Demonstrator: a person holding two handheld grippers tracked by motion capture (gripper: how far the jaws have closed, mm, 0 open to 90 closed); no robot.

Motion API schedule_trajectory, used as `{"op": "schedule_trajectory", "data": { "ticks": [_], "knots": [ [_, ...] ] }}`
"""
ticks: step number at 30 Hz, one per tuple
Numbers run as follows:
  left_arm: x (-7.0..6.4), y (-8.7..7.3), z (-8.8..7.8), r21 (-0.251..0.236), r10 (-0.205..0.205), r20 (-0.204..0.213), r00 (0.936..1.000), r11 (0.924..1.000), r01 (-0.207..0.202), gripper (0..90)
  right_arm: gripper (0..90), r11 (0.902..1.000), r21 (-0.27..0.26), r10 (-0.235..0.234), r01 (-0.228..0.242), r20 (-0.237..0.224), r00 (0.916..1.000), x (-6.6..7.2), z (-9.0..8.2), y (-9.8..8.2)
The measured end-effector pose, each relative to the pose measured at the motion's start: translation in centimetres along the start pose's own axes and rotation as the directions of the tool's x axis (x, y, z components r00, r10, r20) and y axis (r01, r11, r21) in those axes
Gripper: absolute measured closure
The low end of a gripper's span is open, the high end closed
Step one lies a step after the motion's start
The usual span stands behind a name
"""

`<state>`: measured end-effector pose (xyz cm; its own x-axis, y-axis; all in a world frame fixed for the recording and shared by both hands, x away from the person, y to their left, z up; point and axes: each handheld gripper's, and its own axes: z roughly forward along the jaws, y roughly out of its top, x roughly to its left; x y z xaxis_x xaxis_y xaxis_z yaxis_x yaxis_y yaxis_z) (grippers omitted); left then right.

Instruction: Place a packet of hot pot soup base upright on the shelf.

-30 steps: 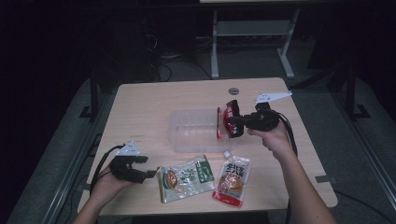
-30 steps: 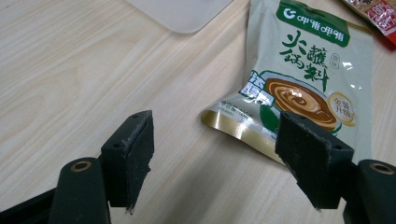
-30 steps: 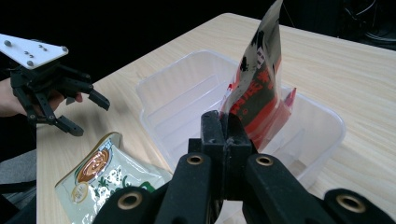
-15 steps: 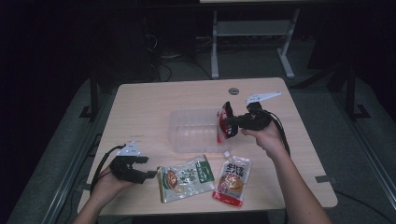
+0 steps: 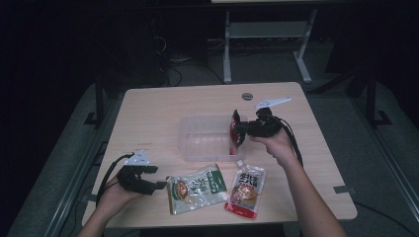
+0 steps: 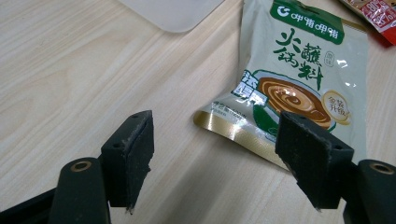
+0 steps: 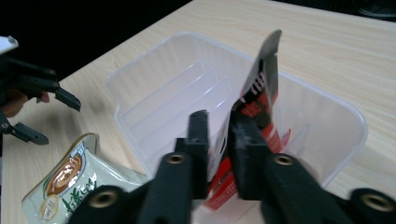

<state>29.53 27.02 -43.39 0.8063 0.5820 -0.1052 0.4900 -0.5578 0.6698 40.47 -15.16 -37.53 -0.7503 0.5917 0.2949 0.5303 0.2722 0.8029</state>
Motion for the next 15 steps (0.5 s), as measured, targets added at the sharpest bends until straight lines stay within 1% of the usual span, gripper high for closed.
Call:
{"op": "schedule_trajectory", "data": {
  "ticks": [1,2,3,4,5,6,7,9,10,11,12,13,15],
  "knots": [
    [-0.1,0.0,0.0,-0.006,-0.009,0.002,1.0,0.9999,0.009,27.9,67.0,0.9999,-0.012,0.0,0.0,-0.005,1.0,0.0,-0.2,0.1],
    [-0.1,0.0,0.0,-0.007,-0.009,0.004,1.0,0.9999,0.009,27.9,61.7,0.9999,-0.016,0.005,-0.006,-0.006,1.0,0.1,-0.3,0.1],
    [-0.1,0.0,0.0,-0.006,-0.01,0.005,0.9999,0.9999,0.01,27.9,55.3,0.9995,-0.032,0.009,-0.009,-0.007,0.9999,0.1,-0.6,0.2],
    [-0.2,0.0,-0.1,-0.009,-0.02,0.011,0.9997,0.9998,0.021,27.9,52.8,0.9991,-0.041,0.005,-0.006,-0.008,1.0,0.1,-0.8,0.2],
    [-0.1,0.1,-0.1,-0.007,-0.014,0.014,0.9998,0.9999,0.014,27.8,47.3,0.9987,-0.05,0.003,-0.003,-0.008,1.0,0.2,-1.1,0.2],
    [-0.1,0.1,-0.1,-0.015,-0.024,0.016,0.9996,0.9996,0.024,27.4,44.1,0.9988,-0.049,-0.001,0.001,-0.005,1.0,0.3,-1.3,0.2],
    [-0.1,0.1,-0.1,-0.017,-0.026,0.017,0.9995,0.9995,0.026,27.0,40.8,0.9989,-0.046,-0.004,0.004,-0.002,1.0,0.4,-1.5,0.3],
    [-0.1,0.2,-0.1,-0.03,-0.029,0.023,0.9993,0.9991,0.03,25.5,36.0,0.9986,-0.04,-0.034,0.034,0.007,0.9994,0.7,-2.0,0.3],
    [-0.2,0.2,-0.2,-0.033,-0.035,0.028,0.999,0.9988,0.036,24.9,34.1,0.9987,-0.037,-0.035,0.035,0.011,0.9993,0.9,-2.3,0.4],
    [-0.2,0.3,-0.2,-0.036,-0.034,0.033,0.9989,0.9987,0.035,24.6,31.8,0.9981,-0.036,-0.05,0.051,0.017,0.9986,1.0,-2.5,0.4],
    [-0.2,0.3,-0.3,-0.039,-0.022,0.034,0.9992,0.999,0.024,23.8,30.6,0.9976,-0.029,-0.062,0.062,0.023,0.9978,1.2,-2.7,0.4],
    [-0.3,0.4,-0.3,-0.045,-0.03,0.037,0.9989,0.9985,0.031,22.9,30.0,0.9968,-0.025,-0.075,0.076,0.027,0.9968,1.4,-3.0,0.5],
    [-0.5,0.5,-0.3,-0.049,-0.024,0.042,0.9988,0.9985,0.026,21.4,29.5,0.9958,-0.02,-0.088,0.089,0.032,0.9956,1.7,-3.4,0.4]
  ]
}}
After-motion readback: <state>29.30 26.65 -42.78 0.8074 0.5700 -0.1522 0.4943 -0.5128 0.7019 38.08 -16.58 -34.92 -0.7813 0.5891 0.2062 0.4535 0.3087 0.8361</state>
